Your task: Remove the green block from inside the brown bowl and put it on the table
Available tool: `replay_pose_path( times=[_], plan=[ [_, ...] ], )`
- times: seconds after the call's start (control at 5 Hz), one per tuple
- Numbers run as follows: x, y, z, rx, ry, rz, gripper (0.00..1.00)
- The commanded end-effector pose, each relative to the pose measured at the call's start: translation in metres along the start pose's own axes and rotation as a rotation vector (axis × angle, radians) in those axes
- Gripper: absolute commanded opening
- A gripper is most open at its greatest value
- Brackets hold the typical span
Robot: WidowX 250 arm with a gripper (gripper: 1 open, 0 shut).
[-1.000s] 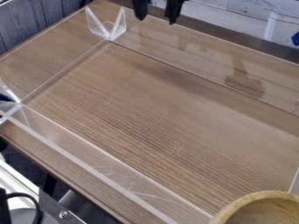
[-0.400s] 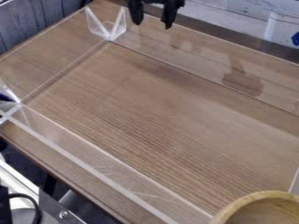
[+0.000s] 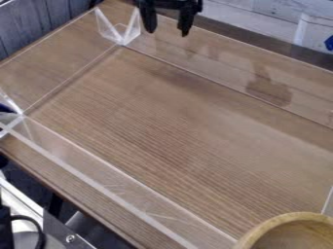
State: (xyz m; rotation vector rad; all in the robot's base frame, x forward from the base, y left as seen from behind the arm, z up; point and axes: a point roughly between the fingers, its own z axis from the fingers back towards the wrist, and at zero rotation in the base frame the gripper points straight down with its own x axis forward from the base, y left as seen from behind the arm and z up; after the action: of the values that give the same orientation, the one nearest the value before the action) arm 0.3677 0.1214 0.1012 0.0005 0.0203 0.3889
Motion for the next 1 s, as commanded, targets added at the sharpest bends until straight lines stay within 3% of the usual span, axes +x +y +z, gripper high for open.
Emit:
replay_pose_path(
  times=[0.0,0.2,0.8],
  plan=[
    [0.008,0.004,0.023,-0.018,-0.075,0.028,1.0],
    [0.007,0.004,0.021,-0.025,-0.067,0.04,1.0],
    [0.006,0.003,-0.024,0.018,0.018,0.067,1.0]
  ],
)
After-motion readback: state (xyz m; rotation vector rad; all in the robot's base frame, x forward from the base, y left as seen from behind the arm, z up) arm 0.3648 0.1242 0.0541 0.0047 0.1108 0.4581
